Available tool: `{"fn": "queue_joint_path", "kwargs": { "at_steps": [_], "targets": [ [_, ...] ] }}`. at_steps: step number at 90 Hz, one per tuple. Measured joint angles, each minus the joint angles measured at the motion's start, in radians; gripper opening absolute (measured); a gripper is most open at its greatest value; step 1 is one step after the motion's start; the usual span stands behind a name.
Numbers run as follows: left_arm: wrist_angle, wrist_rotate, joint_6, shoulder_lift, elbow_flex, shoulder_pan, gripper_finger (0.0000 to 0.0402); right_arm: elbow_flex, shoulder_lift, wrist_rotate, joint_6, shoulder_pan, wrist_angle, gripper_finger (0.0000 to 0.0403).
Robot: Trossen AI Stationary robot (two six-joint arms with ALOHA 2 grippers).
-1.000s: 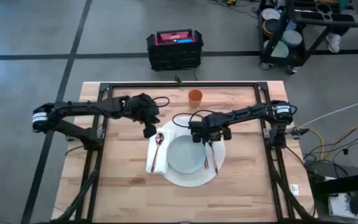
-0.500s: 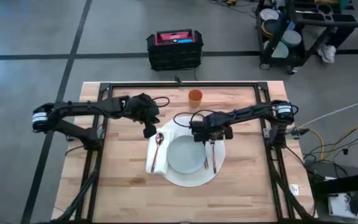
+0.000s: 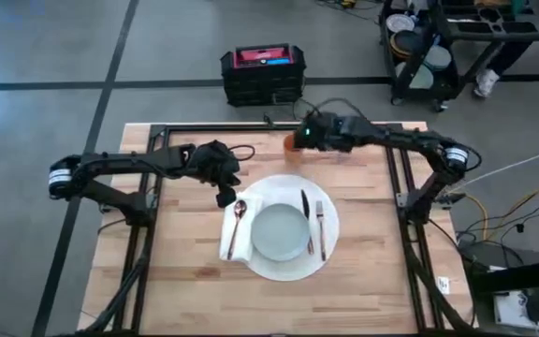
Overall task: Set table place
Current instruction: Move the orange cup to the top right of the table
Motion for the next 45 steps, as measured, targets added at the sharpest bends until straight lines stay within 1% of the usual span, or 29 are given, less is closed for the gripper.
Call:
{"fn": "queue_joint_path", "kwargs": {
  "at_steps": [7, 18, 32, 45],
  "targets": [
    [-0.002, 0.000, -0.018, 0.000, 0.000, 0.000, 0.0000, 0.023, 0.036, -0.035, -0.023, -0.026, 0.011, 0.0107],
    [-0.016, 0.000, -0.048, 0.000, 0.000, 0.000, 0.0000, 0.062, 0.080, -0.069, -0.096, -0.031, -0.006, 0.0126],
    [-0.023, 0.000, -0.053, 0.000, 0.000, 0.001, 0.0000, 0.115, 0.122, -0.108, -0.138, -0.028, -0.027, 0.0167],
    [-0.027, 0.000, -0.053, 0.000, 0.000, 0.001, 0.0000, 0.146, 0.139, -0.109, -0.185, -0.030, -0.067, 0.0206]
  ]
}}
